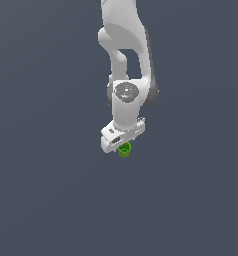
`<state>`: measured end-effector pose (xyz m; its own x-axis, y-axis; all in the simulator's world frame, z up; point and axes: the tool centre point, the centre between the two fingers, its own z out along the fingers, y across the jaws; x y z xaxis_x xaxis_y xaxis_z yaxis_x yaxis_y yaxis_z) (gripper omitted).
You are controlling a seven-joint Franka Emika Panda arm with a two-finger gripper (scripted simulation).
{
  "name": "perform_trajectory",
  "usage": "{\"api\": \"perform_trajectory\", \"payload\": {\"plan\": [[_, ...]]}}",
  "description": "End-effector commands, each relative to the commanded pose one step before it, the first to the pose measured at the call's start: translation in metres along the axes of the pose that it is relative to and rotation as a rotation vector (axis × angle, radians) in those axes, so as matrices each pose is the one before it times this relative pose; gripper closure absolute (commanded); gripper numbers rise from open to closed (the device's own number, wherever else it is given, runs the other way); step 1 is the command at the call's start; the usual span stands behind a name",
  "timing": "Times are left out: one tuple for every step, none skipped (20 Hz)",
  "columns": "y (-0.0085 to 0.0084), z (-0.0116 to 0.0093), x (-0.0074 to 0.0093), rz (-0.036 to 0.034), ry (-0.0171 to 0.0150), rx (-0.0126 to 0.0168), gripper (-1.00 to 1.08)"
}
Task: Pick up the object and move it to a goal position.
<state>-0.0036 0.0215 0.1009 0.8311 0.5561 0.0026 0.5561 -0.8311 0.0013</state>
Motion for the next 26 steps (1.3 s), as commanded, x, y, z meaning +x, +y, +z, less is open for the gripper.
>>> {"api": "perform_trajectory", "payload": {"plan": [[-0.00204, 0.00389, -0.00024, -0.03788, -0.0011, 0.00039, -0.92], [-0.00063, 0.00116, -0.00007, -0.01063, -0.0004, 0.00024, -0.92], [-0.00053, 0.00098, -0.00005, -0.009, -0.00033, 0.00021, -0.92], [-0.00043, 0.0008, -0.00004, -0.00735, -0.00026, 0.00018, -0.92], [-0.00034, 0.00062, -0.00003, -0.00573, -0.0002, 0.00014, -0.92], [-0.00024, 0.00044, -0.00002, -0.00408, -0.00014, 0.0001, -0.92], [-0.00016, 0.00027, 0.0, -0.00249, -0.00008, 0.00006, -0.92], [-0.00006, 0.00009, 0.00001, -0.00084, -0.00003, 0.00002, -0.92], [0.00021, -0.00035, -0.00007, 0.00521, -0.00015, 0.00016, -0.92], [0.00001, 0.00038, -0.00002, 0.0, 0.0, 0.0, -0.92], [0.00004, 0.00115, -0.00007, 0.0, 0.0, 0.0, -0.92], [-0.00018, 0.0019, 0.00006, -0.00049, 0.00001, -0.00001, -0.92], [0.00009, 0.00266, -0.00016, 0.0, 0.0, 0.0, -0.92], [-0.00014, 0.0034, -0.00004, -0.00049, 0.00001, 0.0, -0.92], [-0.00012, 0.00414, -0.0001, -0.00049, 0.00001, 0.0, -0.92], [-0.00021, 0.00485, -0.00009, -0.00069, 0.00002, 0.0, -0.92], [-0.0002, 0.00555, -0.00014, -0.00069, 0.00002, 0.0, -0.92], [-0.00018, 0.00588, -0.00016, -0.00069, 0.00002, 0.0, -0.92], [-0.00009, 0.00519, -0.00016, -0.00049, 0.00002, 0.0, -0.92], [-0.00008, 0.00442, -0.00006, -0.00049, 0.00001, -0.00001, -0.92], [-0.00006, 0.00366, 0.00005, -0.00049, 0.00001, -0.00002, -0.92], [0.00021, 0.0029, 0.0, 0.0, 0.0, 0.0, -0.92], [0.00023, 0.00212, 0.00012, 0.0, 0.0, 0.0, -0.92], [0.0, 0.00133, 0.00038, -0.00047, -0.00002, -0.00014, -0.92], [0.0002, 0.0007, 0.00023, 0.0, 0.0, 0.0, -0.92], [0.00008, 0.00019, 0.0001, 0.0, 0.0, 0.0, -0.92]]}}
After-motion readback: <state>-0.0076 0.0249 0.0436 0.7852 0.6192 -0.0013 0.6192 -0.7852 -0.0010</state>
